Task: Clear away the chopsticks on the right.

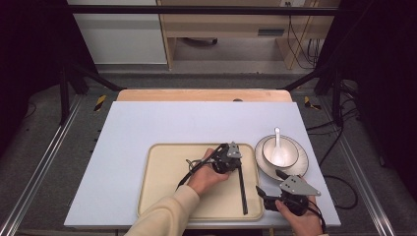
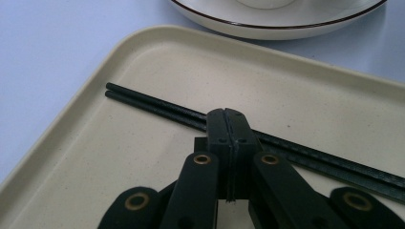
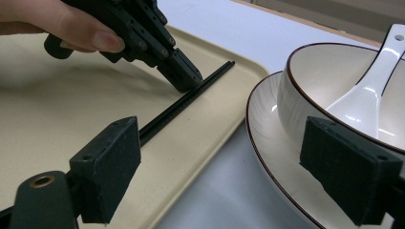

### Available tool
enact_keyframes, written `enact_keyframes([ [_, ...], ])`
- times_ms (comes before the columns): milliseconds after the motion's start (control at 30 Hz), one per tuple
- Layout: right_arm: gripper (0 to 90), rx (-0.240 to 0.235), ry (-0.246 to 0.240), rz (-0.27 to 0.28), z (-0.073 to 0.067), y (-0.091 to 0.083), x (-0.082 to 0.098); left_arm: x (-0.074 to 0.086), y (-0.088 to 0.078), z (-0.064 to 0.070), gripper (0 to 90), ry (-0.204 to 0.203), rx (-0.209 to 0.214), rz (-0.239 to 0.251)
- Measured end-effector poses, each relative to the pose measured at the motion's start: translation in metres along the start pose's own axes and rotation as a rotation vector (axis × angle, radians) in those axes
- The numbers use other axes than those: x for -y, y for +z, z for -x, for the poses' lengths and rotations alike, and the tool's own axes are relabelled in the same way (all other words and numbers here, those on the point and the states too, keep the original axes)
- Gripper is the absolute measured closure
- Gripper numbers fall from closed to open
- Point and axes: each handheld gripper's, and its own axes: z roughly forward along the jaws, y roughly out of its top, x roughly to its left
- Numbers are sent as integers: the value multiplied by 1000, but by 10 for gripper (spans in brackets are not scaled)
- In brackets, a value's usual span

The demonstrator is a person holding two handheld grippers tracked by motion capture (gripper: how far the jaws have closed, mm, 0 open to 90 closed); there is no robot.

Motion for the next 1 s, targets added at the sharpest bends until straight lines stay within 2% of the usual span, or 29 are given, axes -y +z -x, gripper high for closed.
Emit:
enact_keyframes([
  [167,137,-7,-1,9,-1,1,-1,1,-14,-1,899,26,2,8],
  [333,127,-21,-13,15,-4,4,-2,14,-33,-1,880,28,-4,42],
  [467,126,-33,-11,13,-6,8,-3,27,-51,3,749,17,-29,82],
  [567,124,-38,-13,17,-7,9,-4,34,-63,4,638,20,-32,113],
  [767,97,-51,-13,34,-11,8,-7,46,-93,8,413,2,-80,164],
  [900,82,-64,-15,44,-15,9,-10,56,-110,9,303,-25,-97,211],
  [1000,75,-69,-2,45,-17,10,-13,66,-122,10,222,-27,-112,232],
])
